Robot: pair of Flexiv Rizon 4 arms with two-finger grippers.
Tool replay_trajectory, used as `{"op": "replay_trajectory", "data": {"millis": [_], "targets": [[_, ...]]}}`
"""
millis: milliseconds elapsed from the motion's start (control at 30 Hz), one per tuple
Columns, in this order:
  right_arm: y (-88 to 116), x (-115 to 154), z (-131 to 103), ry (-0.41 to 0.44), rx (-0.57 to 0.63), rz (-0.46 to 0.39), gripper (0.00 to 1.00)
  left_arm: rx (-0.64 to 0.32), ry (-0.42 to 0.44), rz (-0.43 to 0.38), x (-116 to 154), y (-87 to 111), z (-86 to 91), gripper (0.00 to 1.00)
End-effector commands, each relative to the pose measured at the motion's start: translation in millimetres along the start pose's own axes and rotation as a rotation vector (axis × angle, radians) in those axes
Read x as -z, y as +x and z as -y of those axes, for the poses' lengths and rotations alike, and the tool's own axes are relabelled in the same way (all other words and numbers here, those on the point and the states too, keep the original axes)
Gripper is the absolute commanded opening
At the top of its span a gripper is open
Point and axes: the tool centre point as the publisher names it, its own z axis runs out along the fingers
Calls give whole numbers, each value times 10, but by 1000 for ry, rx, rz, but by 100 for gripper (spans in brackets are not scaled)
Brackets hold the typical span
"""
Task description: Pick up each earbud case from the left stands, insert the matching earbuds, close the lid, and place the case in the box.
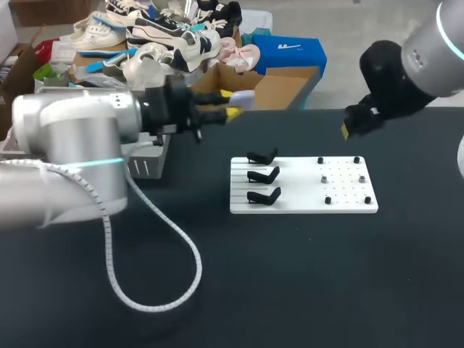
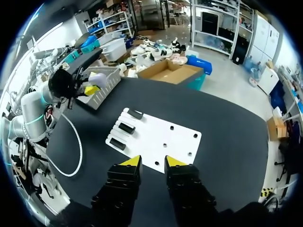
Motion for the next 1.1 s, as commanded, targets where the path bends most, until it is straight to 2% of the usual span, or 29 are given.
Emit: {"op": "replay_trajectory", "data": {"millis": [33, 167, 267, 567, 767, 967, 1100], "targets": [[36, -44, -19, -3, -2, 43, 29, -29, -205, -39, 667, -64, -72, 0], [29, -57, -53, -7, -8, 51, 30, -72, -303, -47, 1041, 28, -262, 0], [27, -60, -81, -11, -9, 65, 31, -93, -334, -86, 1294, 136, -364, 0], [34, -95, -137, 25, -39, 39, 31, -77, -409, -166, 1778, 646, -582, 0], [-15, -99, -199, 52, -58, 5, 30, -44, -429, -233, 1985, 1049, -740, 0], [-81, -112, -295, 71, -59, -25, 29, 6, -421, -288, 2016, 1440, -868, 0], [-102, -137, -346, 81, -64, -38, 28, 27, -406, -289, 1976, 1522, -943, 0]]}}
